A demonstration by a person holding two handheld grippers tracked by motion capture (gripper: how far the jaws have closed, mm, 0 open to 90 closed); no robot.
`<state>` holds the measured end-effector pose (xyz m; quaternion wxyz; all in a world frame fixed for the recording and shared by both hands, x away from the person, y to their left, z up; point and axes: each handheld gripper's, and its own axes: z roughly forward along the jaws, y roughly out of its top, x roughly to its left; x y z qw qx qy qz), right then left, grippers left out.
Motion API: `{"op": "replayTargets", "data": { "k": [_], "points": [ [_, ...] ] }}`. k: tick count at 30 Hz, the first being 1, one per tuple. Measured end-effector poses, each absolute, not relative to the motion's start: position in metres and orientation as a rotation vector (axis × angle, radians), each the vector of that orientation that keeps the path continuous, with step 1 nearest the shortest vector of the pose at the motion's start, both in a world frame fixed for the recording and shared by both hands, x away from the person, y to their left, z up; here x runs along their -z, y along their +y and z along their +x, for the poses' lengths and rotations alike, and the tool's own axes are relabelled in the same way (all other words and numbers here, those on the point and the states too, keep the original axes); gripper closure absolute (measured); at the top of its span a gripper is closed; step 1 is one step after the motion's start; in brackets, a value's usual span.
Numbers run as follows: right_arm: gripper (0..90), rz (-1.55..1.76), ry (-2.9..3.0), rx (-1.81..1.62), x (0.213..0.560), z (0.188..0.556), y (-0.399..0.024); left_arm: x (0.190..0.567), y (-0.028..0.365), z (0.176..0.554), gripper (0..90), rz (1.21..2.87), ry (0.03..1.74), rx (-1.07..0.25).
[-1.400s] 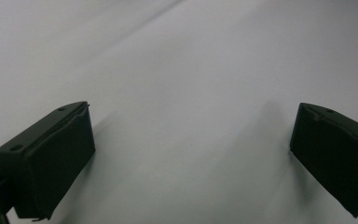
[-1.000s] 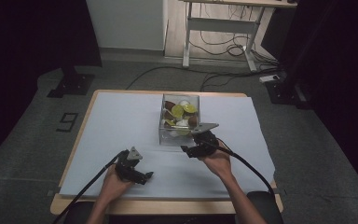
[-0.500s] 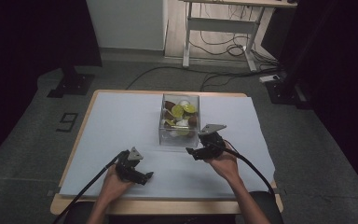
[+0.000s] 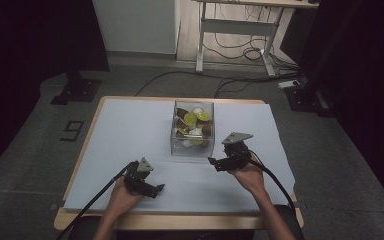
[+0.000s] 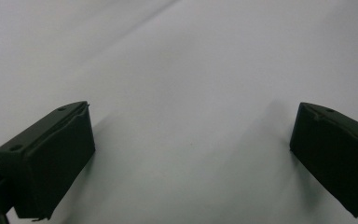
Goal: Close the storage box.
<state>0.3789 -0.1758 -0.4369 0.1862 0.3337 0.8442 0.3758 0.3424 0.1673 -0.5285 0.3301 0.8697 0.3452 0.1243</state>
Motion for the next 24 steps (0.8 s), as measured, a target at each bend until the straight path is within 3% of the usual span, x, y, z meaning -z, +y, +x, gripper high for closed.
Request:
{"op": "replayTargets", "data": {
  "k": [24],
  "points": [
    [5.8, 0.988, 2.327, -0.994, 0.436, 0.373, -0.208, 0.528, 0.167, 0.342, 0.0, 2.276, 0.902, -0.326]
  ]
}}
